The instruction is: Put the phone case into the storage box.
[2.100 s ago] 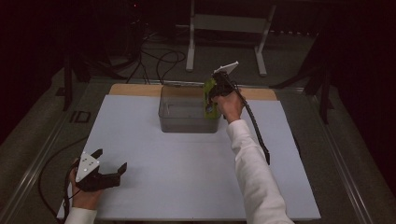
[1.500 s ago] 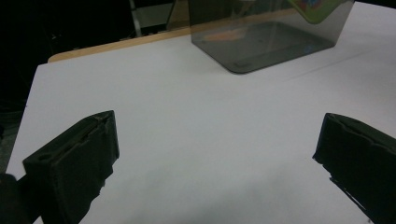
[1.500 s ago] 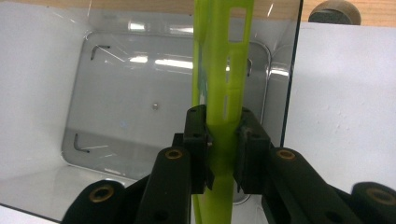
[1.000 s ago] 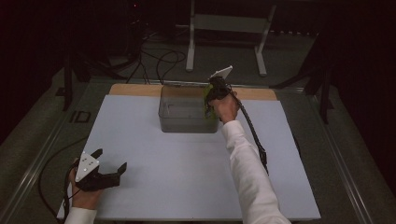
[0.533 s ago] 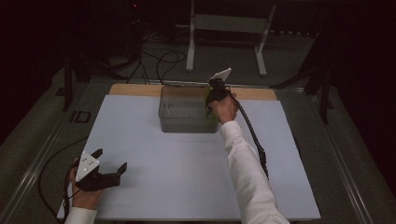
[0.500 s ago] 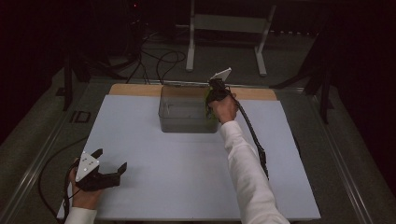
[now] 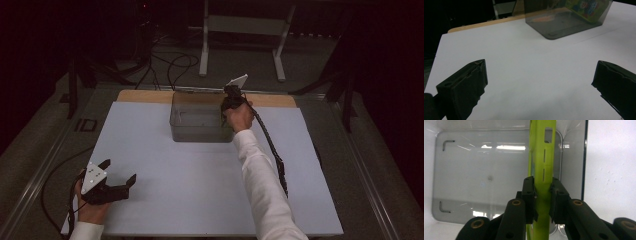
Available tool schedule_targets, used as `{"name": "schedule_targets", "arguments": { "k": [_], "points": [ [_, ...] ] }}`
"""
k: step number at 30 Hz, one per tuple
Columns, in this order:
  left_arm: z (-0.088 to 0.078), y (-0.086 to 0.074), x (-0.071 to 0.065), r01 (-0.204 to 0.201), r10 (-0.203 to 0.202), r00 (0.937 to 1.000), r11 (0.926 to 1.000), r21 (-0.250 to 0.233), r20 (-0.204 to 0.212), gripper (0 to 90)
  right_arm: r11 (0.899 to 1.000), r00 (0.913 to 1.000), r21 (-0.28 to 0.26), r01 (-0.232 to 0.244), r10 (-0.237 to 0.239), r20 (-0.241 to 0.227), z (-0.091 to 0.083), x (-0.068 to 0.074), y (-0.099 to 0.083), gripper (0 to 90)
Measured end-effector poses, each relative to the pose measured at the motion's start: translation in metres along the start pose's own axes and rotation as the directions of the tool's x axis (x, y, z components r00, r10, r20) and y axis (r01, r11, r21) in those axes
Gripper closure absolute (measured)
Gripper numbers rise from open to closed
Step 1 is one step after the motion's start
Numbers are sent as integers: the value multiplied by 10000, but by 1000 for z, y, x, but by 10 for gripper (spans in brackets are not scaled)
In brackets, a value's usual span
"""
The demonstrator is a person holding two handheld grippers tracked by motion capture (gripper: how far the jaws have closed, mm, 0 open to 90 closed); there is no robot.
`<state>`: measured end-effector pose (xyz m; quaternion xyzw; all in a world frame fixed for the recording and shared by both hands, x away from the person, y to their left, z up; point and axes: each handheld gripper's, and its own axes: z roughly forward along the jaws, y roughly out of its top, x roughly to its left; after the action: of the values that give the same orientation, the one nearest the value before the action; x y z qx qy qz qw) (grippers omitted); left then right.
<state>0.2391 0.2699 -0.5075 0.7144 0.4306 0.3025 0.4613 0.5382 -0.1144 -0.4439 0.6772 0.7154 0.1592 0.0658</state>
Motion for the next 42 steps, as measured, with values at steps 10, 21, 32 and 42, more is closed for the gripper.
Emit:
{"name": "schedule_targets", "arguments": {
  "k": [10, 21, 32, 42],
  "points": [
    [0, 0, 0, 13, -13, 10000, 10000, -8, 17, 0, 9995, 9995, -102, -303, 302, -30, 1, 0, 0, 765],
    [-1, 0, 0, 8, -8, 10000, 10000, -19, 10, 0, 9996, 9998, -175, -199, 199, 9, 3, 3, -1, 734],
    [0, 0, -1, -28, 28, 10000, 10000, -9, 12, 0, 9960, 9976, -677, 582, -554, 418, -11, 5, -3, 685],
    [0, 0, -1, -54, 54, 10000, 10000, 10, 31, 0, 9853, 9935, -1304, 1107, -1064, 393, -32, 3, -6, 628]
  ]
}}
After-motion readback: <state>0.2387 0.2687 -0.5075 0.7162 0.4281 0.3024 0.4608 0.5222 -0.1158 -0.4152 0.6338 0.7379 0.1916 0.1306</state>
